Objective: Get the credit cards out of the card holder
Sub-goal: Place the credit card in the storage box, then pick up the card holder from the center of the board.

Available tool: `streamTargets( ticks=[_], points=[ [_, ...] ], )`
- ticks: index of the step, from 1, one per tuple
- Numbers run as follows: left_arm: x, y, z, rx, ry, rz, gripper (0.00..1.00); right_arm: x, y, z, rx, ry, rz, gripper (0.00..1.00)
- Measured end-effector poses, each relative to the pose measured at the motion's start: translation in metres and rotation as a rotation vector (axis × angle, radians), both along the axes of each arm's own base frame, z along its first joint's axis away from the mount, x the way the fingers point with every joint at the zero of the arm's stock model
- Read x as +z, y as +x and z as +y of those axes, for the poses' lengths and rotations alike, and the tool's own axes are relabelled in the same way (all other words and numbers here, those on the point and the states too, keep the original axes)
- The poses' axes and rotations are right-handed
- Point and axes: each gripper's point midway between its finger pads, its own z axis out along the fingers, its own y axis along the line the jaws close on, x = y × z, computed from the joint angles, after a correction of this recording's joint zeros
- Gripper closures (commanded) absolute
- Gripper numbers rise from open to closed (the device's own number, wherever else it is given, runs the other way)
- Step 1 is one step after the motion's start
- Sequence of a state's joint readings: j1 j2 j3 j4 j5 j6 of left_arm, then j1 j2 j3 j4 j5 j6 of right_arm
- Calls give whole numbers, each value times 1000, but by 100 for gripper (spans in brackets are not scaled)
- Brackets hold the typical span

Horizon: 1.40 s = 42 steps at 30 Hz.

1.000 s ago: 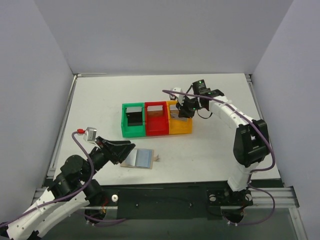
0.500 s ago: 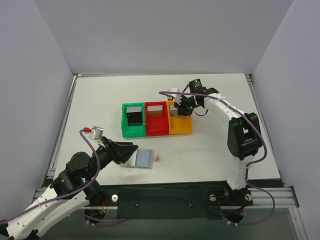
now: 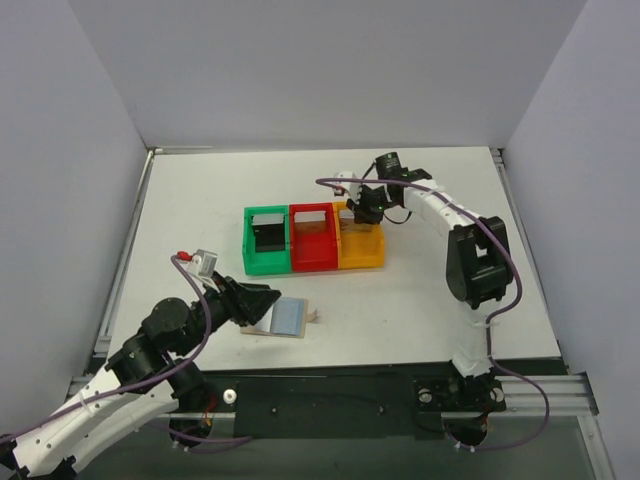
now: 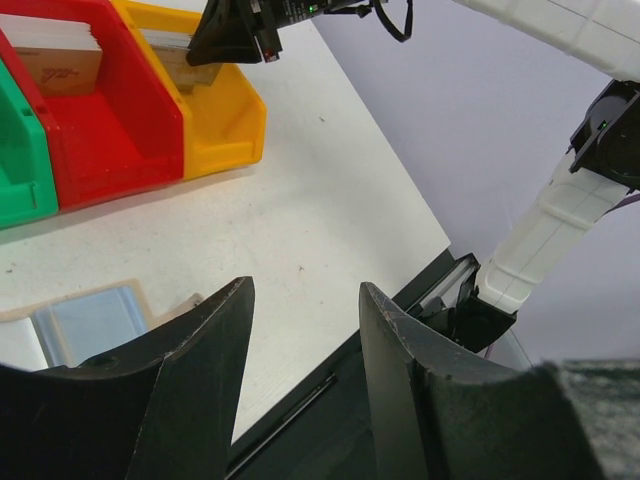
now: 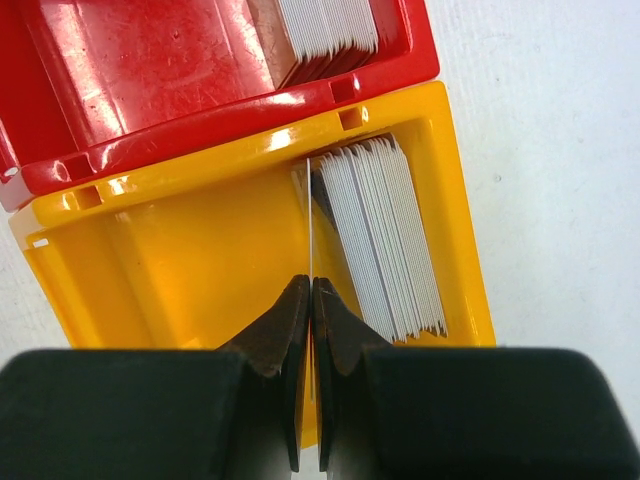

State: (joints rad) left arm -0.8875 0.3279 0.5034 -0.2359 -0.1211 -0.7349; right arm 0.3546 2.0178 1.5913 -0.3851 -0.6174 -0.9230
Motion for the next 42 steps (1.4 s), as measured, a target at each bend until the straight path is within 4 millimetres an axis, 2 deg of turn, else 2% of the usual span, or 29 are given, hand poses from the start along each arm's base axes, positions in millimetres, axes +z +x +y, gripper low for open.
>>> streamTargets(
  ticks=[8, 17, 34, 37, 38, 41, 42],
  points=[
    [-2, 1, -2, -3, 16, -1, 44, -4, 0, -1, 2, -5, 6, 100],
    [-2, 1, -3, -12, 18, -2, 44, -4, 4, -3, -15, -14, -7, 90],
    [-2, 0, -4, -18, 17, -2, 44, 3, 21, -6, -77, -22, -64, 89],
    [-2, 0, -4, -19, 16, -3, 44, 15, 25, -5, -123, 4, -99, 84],
    [-1, 0, -4, -18, 15, -4, 44, 23, 25, -5, -146, 18, -116, 79],
    [0, 0, -2, -8, 18, -3, 44, 63, 28, -2, -223, 77, -193, 72],
    [0, 1, 0, 0, 22, 0, 44, 89, 27, 2, -254, 117, -233, 67]
  ],
)
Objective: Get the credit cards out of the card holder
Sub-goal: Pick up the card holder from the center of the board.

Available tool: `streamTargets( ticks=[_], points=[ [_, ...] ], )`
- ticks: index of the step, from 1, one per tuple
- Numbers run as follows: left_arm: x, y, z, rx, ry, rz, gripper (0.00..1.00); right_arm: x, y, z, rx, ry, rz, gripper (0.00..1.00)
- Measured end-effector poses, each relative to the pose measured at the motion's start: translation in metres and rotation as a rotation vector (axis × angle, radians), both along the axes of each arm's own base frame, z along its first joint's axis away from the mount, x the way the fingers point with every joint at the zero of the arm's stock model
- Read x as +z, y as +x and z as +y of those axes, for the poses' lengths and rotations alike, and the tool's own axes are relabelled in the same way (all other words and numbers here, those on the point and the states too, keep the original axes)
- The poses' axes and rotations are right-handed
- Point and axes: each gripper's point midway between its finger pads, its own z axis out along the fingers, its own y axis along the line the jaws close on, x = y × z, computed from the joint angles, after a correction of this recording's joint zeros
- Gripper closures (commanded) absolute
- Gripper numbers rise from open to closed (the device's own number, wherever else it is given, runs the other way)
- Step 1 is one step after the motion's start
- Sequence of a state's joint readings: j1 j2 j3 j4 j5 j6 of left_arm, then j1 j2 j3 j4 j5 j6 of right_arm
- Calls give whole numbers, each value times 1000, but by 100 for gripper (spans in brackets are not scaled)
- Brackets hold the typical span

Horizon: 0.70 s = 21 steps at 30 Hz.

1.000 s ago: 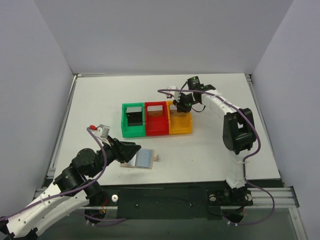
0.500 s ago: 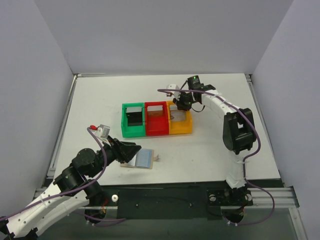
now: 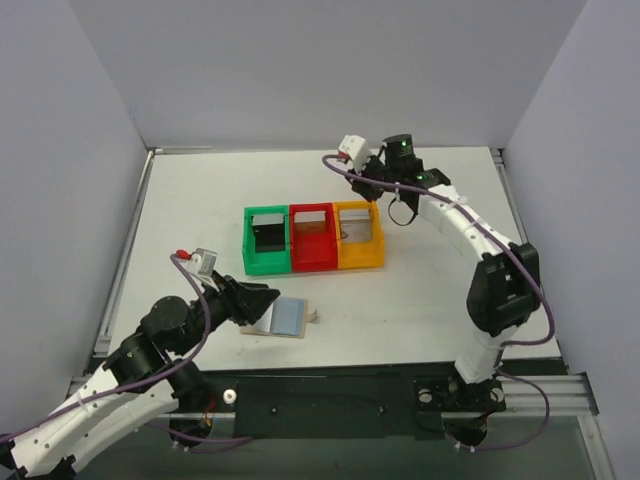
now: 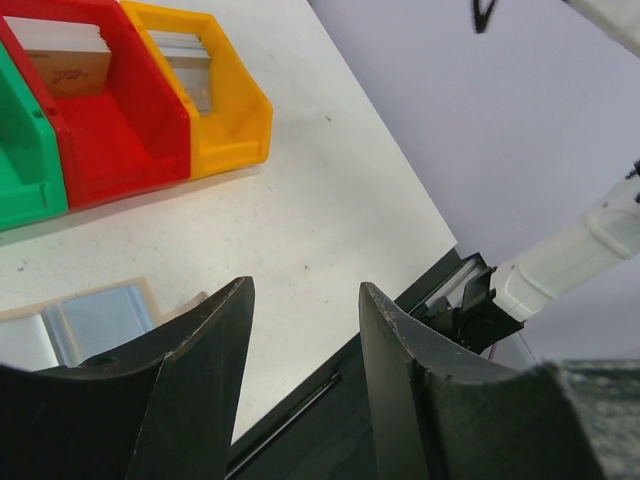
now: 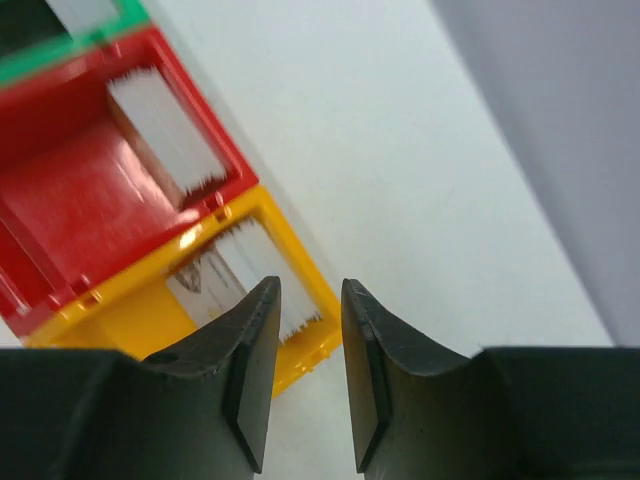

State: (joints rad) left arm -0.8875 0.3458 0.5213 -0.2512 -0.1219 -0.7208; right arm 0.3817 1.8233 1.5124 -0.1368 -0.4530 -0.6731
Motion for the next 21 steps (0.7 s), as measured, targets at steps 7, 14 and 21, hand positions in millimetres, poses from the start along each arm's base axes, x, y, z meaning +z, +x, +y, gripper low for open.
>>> streamTargets(
  ticks=[7, 14, 21],
  points=[
    [15, 5, 7, 51, 16, 18, 41, 155, -75, 55, 16, 304, -191, 48],
    [3, 9, 19, 118, 33, 75, 33, 108, -176, 91, -32, 454, 80, 0],
    [1, 7, 50, 236, -3, 98, 32, 9, -206, 79, -377, 489, 529, 0]
  ],
)
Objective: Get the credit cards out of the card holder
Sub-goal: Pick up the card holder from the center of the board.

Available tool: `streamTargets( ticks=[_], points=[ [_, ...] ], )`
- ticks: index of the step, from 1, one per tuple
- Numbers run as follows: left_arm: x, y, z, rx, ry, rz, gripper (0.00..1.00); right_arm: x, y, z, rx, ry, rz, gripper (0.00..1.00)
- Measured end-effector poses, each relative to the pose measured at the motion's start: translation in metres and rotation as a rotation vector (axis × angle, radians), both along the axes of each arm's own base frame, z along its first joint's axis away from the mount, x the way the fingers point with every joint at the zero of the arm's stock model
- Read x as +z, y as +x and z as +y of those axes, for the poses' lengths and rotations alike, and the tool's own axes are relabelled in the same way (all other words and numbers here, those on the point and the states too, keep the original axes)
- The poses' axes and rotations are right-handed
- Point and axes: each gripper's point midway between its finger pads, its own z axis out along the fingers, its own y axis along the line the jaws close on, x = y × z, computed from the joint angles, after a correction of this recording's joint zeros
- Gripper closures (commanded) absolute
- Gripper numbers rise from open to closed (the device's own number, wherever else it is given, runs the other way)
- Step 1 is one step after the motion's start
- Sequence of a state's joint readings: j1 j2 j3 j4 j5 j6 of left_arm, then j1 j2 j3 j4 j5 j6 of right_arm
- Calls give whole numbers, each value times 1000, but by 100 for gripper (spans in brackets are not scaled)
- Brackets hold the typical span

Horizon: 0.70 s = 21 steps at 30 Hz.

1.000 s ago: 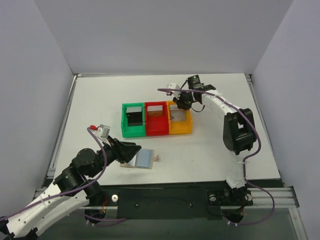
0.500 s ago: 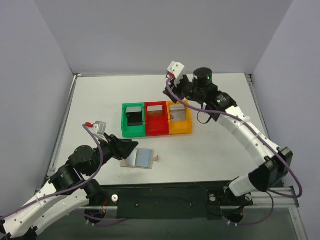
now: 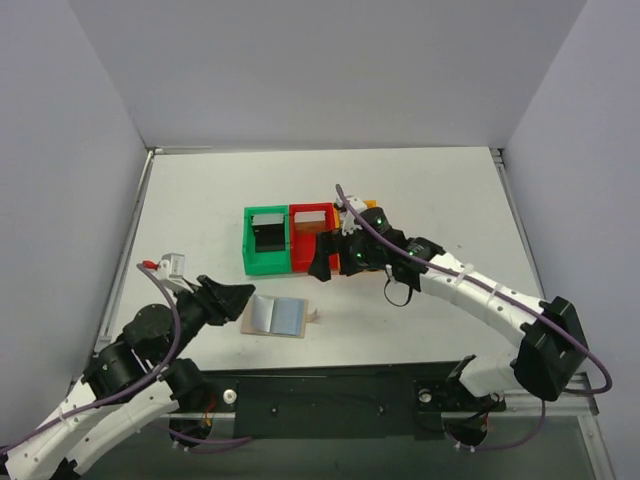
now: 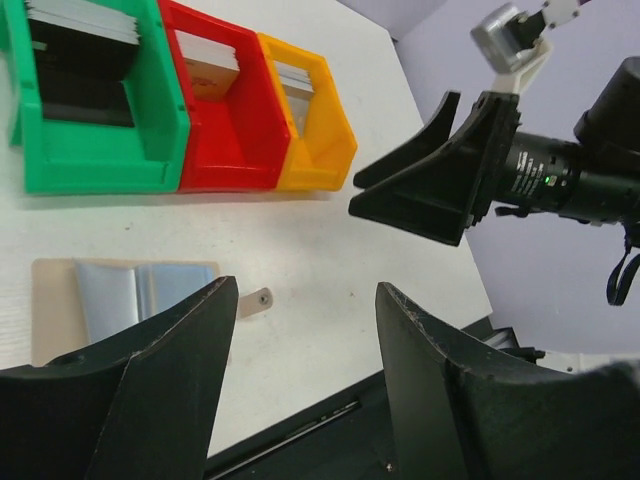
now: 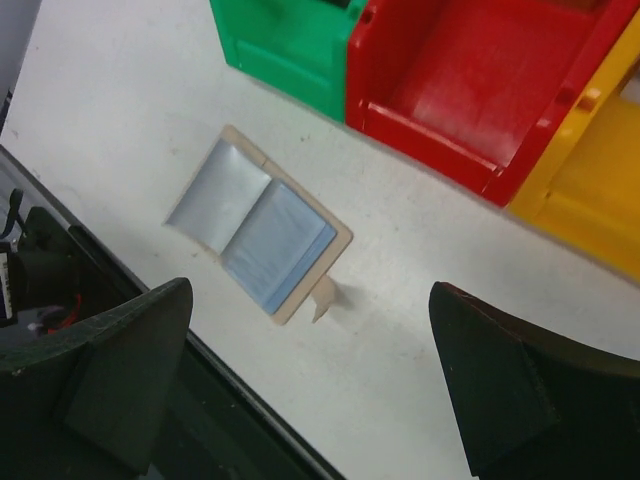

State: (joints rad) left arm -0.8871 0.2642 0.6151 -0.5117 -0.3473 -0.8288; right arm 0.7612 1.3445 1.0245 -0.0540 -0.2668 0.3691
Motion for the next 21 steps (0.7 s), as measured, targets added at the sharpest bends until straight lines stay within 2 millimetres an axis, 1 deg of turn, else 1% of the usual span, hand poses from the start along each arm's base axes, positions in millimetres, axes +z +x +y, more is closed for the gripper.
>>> streamTargets(
  ticks=[2, 5, 8, 10, 11, 13, 16, 20, 21],
  points=[
    [-3, 0, 8, 32, 0, 7, 32, -20, -10, 3, -32, -8, 98, 0],
    [-10, 1, 19, 82, 8, 28, 32, -51, -26, 19, -40, -40, 214, 0],
    [-20, 1, 25, 111, 32, 60, 32, -85, -41, 28, -69, -79, 330, 0],
    [-24, 0, 28, 119, 42, 74, 32, -104, -48, 25, -100, -103, 386, 0],
    [-26, 0, 28, 123, 45, 80, 32, -114, -52, 20, -128, -121, 414, 0],
    [-28, 0, 29, 125, 48, 89, 32, -126, -56, 14, -158, -144, 452, 3],
    [-30, -1, 30, 127, 50, 97, 33, -136, -56, 14, -181, -155, 482, 9],
    [-30, -2, 30, 128, 48, 101, 33, -152, -59, 19, -189, -177, 525, 15],
    [-30, -2, 30, 127, 46, 100, 33, -154, -60, 23, -188, -173, 538, 16]
  ],
)
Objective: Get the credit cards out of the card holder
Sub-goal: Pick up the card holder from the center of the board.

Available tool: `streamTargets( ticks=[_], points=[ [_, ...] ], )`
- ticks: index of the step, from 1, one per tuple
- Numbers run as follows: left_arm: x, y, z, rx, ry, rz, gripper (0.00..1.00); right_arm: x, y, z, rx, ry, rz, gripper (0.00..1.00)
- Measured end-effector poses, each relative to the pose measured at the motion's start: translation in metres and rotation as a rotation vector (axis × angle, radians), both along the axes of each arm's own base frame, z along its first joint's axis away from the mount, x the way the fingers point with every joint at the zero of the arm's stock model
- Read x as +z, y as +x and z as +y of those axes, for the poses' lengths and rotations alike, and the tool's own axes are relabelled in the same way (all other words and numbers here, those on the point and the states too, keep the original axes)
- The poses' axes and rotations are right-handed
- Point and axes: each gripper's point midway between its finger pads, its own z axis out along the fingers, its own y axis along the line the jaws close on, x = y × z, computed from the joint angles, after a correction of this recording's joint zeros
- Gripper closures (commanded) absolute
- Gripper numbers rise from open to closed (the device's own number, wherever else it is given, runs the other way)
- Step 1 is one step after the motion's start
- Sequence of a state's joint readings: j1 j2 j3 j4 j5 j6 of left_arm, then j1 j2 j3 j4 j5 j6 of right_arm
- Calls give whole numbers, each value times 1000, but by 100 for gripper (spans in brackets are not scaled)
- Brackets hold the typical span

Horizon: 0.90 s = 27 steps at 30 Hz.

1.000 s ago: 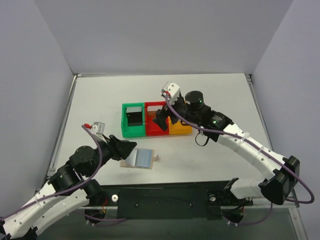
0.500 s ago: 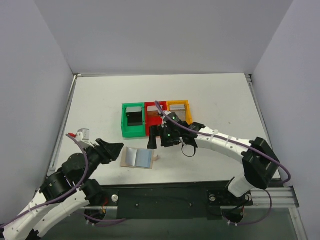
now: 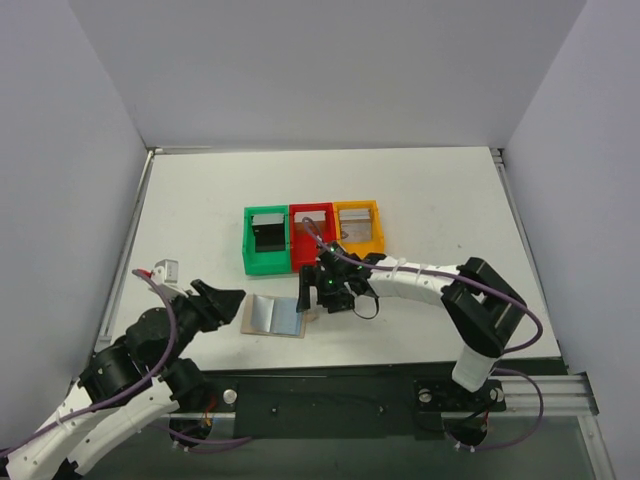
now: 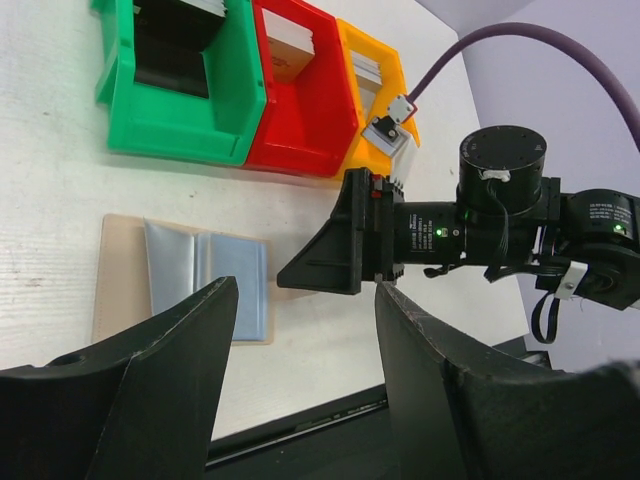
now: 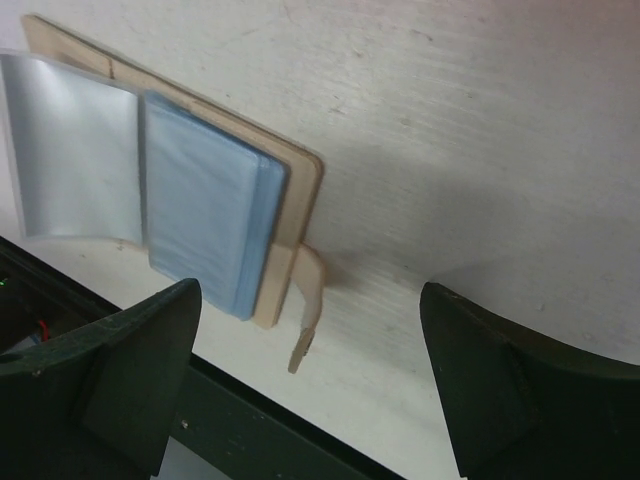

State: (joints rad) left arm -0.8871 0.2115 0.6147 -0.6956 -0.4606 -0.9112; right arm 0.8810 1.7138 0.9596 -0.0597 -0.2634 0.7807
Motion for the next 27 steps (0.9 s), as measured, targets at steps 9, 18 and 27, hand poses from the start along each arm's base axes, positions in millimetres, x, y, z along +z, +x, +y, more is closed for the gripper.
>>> streamTargets(
  ticks=[9, 18, 27],
  points=[
    [3, -3, 4, 2, -22, -11, 34, 0, 3, 24, 7, 51, 14, 35],
    [1, -4, 4, 3, -18, -3, 34, -7, -5, 37, 40, 44, 31, 61],
    [-8, -3, 2, 2, -19, 19, 35, -18, -18, 29, 59, 15, 58, 100]
  ],
)
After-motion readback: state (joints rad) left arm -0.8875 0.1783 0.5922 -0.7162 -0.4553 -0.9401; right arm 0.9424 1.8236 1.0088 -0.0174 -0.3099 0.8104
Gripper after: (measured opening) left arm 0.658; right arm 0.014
